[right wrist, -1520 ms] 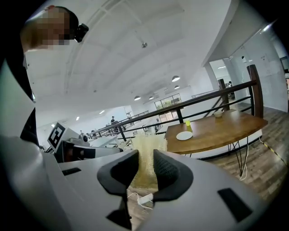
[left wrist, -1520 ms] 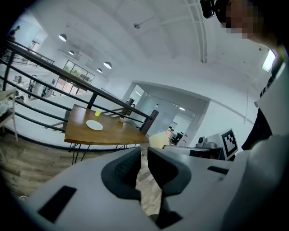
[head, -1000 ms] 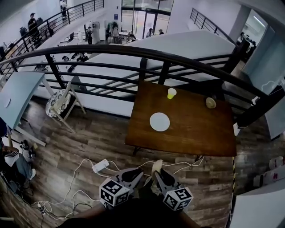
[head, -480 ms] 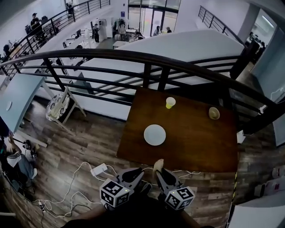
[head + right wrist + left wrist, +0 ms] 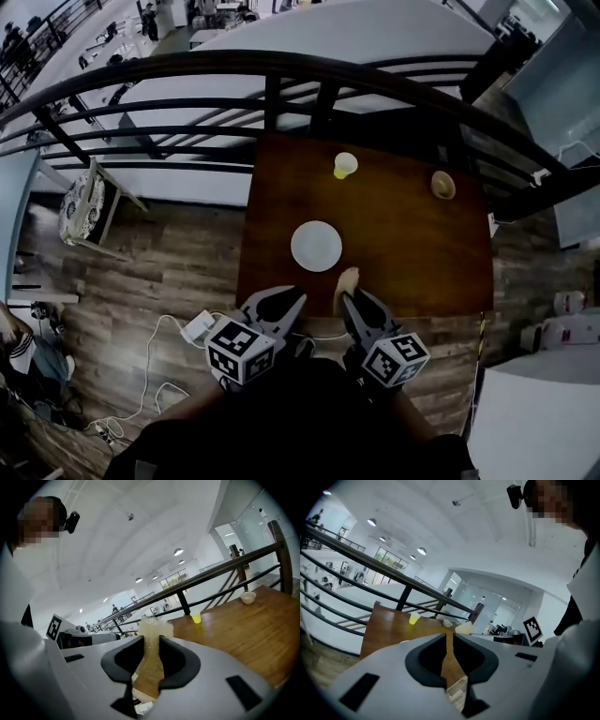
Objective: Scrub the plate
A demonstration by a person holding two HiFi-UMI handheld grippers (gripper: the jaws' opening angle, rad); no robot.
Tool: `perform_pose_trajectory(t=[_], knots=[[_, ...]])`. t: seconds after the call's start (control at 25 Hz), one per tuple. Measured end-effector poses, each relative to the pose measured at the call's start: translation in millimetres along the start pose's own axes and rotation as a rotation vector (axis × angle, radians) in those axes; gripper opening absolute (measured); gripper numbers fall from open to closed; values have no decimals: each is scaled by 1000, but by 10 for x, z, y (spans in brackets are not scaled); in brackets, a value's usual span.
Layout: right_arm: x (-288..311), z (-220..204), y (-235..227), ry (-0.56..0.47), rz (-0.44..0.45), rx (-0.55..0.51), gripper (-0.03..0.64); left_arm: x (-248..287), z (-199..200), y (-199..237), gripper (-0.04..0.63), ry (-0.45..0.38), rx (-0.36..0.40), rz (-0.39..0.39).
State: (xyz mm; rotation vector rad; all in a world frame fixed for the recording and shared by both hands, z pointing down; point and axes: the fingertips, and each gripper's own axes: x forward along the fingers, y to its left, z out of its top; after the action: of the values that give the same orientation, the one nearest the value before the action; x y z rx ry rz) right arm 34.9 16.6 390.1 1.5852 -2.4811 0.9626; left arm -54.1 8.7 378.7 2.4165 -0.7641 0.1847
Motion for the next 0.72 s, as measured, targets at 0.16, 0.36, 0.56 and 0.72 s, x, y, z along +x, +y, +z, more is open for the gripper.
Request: perform_pose_trajectory(t=[0.16,0.36,0.56,0.72], knots=[[289,-21,15,36,-19,33,110,51,76,306,57,19,-23,-21],[693,-99,-214,102,-29,78,110,268,88,711,57,57,-41,5],[1249,-160,-610,168,-12,138,110,522,50,1218,57,71,-46,155],[1734,-278,-942,243,14,142,110,824,-209,1509,57,145,-116,211]])
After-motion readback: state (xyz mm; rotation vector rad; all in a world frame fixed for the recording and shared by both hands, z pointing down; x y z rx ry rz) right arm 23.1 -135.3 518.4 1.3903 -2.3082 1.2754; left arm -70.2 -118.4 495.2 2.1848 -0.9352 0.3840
